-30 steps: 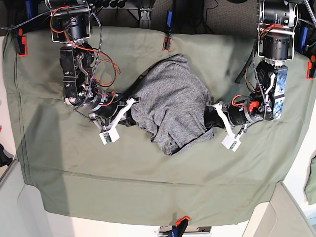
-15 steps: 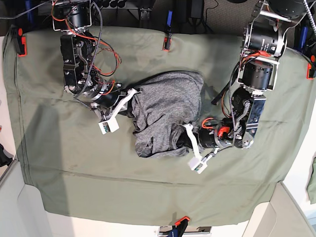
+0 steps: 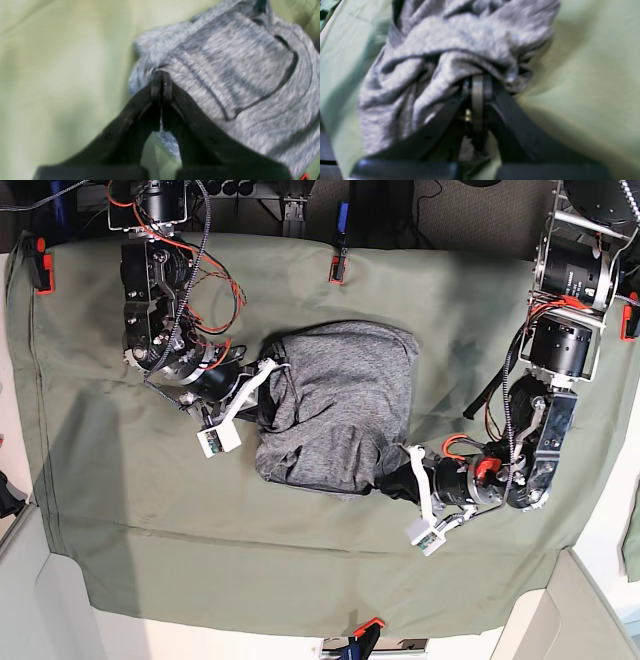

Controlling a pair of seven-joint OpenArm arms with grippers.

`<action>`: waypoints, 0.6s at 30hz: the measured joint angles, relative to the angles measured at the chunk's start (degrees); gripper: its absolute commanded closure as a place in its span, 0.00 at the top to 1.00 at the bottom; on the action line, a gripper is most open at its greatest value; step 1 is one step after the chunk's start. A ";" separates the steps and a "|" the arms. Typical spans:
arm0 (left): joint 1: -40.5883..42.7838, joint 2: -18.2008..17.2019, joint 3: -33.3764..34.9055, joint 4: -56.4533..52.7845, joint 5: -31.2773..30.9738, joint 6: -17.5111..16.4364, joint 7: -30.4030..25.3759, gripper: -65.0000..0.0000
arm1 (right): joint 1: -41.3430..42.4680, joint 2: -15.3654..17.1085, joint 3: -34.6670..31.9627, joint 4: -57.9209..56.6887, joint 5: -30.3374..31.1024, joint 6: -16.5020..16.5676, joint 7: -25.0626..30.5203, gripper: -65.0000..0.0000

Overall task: Fold the T-shirt properly
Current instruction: 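Tuck the shirt edge under with the left gripper and release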

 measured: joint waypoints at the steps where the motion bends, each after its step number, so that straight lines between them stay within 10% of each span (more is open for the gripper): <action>1: 0.07 -0.68 0.00 0.90 -0.98 -0.02 0.70 0.00 | 0.13 0.00 0.90 -0.02 -0.70 0.07 -0.02 0.00; 10: 0.37 -3.78 0.09 9.16 -12.74 -0.04 2.64 0.00 | 0.90 1.79 8.81 0.04 -1.07 0.07 -0.24 0.00; 18: 0.63 6.21 0.22 8.87 -0.35 -0.07 3.72 0.00 | 0.28 4.83 9.38 0.02 -0.90 0.09 -1.66 0.00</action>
